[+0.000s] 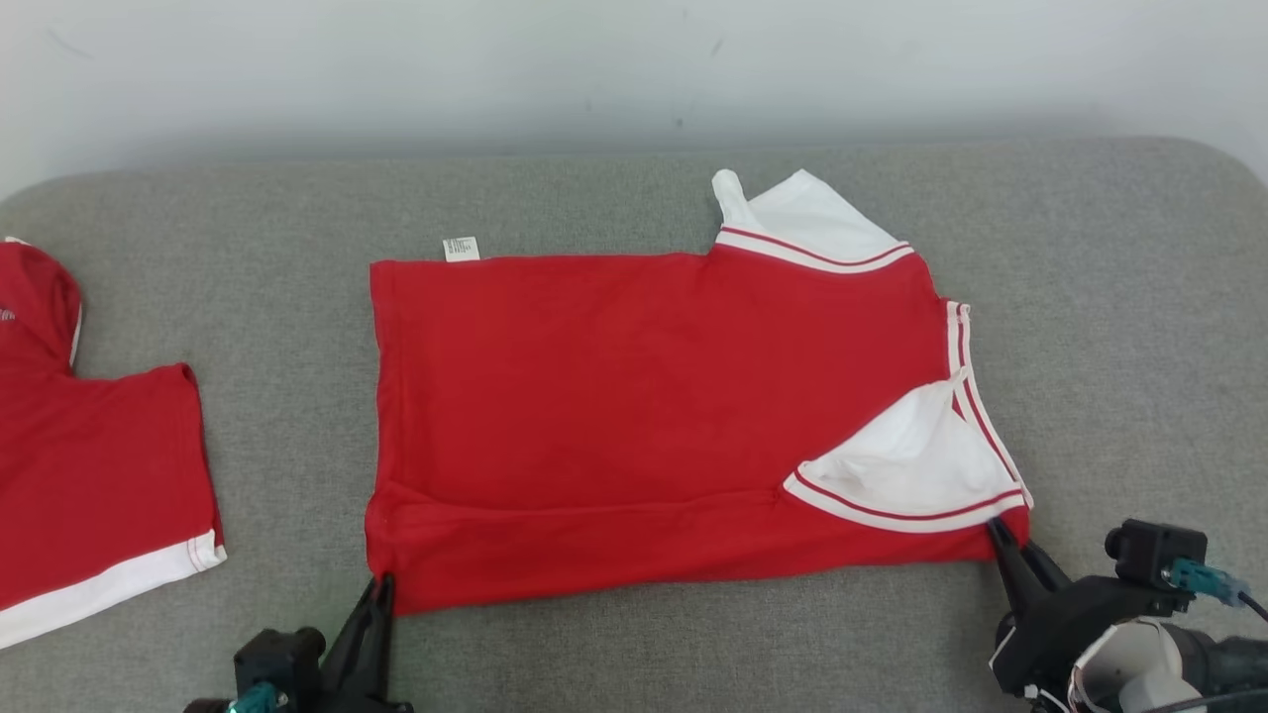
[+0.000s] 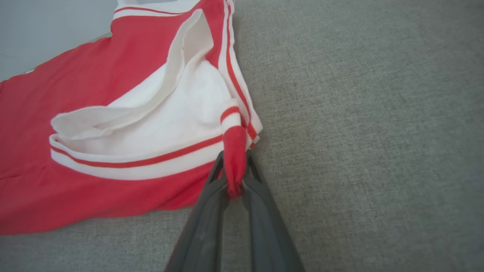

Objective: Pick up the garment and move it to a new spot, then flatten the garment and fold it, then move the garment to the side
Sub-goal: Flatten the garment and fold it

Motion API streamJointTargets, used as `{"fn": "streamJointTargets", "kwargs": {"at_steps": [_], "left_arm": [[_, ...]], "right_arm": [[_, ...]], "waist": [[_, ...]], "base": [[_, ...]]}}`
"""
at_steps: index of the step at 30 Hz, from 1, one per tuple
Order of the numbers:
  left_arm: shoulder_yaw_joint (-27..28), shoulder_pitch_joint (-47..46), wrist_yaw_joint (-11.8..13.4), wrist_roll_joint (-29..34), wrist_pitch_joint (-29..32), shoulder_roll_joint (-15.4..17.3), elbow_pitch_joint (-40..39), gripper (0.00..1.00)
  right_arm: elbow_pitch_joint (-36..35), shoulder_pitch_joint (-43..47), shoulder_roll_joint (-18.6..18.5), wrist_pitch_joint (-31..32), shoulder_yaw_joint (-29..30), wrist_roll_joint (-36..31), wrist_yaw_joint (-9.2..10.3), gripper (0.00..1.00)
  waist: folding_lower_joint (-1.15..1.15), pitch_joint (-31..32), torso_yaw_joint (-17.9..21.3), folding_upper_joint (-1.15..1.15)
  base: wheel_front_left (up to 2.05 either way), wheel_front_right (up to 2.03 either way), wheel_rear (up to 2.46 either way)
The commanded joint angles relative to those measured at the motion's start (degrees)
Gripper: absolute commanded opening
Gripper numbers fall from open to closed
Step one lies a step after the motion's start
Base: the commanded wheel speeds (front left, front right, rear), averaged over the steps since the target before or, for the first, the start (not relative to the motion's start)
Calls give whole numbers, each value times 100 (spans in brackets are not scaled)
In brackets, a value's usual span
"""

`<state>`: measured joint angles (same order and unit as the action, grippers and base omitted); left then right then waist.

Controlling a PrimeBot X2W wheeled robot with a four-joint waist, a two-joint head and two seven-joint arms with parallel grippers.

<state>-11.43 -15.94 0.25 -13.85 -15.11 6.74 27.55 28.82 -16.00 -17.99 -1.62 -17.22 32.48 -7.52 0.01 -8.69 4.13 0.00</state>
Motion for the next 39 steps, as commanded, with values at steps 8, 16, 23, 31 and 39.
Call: {"fn": "streamJointTargets", "kwargs": {"at_steps": [8, 16, 23, 31, 39], "left_arm": [[-17, 786, 88, 43, -2, -64, -508, 0], [-109, 1308, 166, 3, 30, -79, -862, 0], [-160, 1458, 195, -47, 94, -72, -944, 0], [-139, 1428, 284, -9, 53, -32, -968, 100], [2, 1498, 388, 40, -15, -69, -1387, 100]], "right_arm": [[-782, 1010, -64, 154, 539, 71, 5, 0], [-1954, 2152, 192, 817, 1169, -171, 5, 0], [-2514, 2622, 592, 1232, 1582, -182, 5, 0], [-2616, 2517, 683, 887, 1678, -464, 5, 100], [-2743, 2319, 610, 153, 1391, -783, 5, 100]], "waist": [[-1, 371, -103, 0], [-1, 455, -132, 0], [-1, 510, -131, 0], [-1, 622, -123, 0], [-1, 724, -155, 0]], "base": [[0, 0, 0], [0, 0, 0], [0, 0, 0], [0, 0, 0], [0, 0, 0]]}}
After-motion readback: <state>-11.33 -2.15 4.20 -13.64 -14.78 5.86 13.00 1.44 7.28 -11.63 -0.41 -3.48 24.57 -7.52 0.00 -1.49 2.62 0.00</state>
